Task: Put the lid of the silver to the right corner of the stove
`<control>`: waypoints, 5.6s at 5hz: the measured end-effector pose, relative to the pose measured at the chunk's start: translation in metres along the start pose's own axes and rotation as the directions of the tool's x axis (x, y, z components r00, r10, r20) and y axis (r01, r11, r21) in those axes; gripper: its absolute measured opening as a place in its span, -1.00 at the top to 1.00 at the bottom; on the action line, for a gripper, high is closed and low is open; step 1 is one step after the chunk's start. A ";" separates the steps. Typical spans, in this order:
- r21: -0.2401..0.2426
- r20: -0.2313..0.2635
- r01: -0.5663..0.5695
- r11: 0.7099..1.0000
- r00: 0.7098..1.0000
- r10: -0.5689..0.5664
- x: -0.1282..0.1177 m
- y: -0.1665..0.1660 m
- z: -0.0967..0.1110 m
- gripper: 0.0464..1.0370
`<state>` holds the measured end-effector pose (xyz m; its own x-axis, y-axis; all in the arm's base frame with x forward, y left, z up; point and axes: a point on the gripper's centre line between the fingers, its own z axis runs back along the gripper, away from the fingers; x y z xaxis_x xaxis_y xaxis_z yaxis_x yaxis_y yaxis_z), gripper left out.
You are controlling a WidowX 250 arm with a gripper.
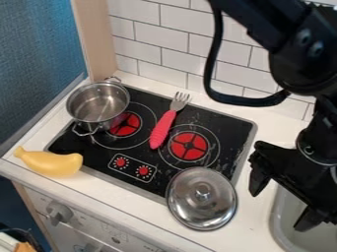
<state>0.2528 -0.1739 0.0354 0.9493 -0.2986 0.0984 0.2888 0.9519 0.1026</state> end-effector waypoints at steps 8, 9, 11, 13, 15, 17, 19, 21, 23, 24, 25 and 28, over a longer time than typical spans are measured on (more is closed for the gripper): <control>0.028 -0.081 -0.243 0.970 0.966 0.245 -0.037 0.084 -0.036 -0.93; 0.026 -0.094 -0.243 0.970 0.965 0.245 -0.038 0.083 -0.043 -0.86; 0.020 -0.086 -0.270 0.963 0.959 0.271 -0.036 0.087 -0.044 0.25; 0.017 -0.089 -0.279 0.960 0.956 0.280 -0.042 0.087 -0.042 0.53; 0.011 -0.073 -0.300 0.954 0.951 0.300 -0.040 0.092 -0.026 0.53; -0.024 -0.003 -0.365 0.931 0.931 0.365 -0.007 0.107 -0.003 0.53; -0.054 0.022 -0.376 0.925 0.926 0.377 0.041 0.125 -0.010 0.53; -0.056 -0.024 -0.409 0.911 0.913 0.408 0.069 0.144 -0.043 0.53; -0.064 -0.029 -0.400 0.914 0.917 0.399 0.076 0.149 -0.051 0.44; -0.057 -0.051 -0.373 0.926 0.927 0.371 0.071 0.149 -0.051 -0.13; -0.038 -0.038 -0.381 0.924 0.924 0.380 0.069 0.152 -0.047 -0.73; 0.016 0.002 -0.419 0.908 0.908 0.419 0.062 0.180 0.012 -0.93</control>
<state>0.3626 -0.0224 0.0716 0.9828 0.1272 0.1339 -0.1371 0.9882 0.0678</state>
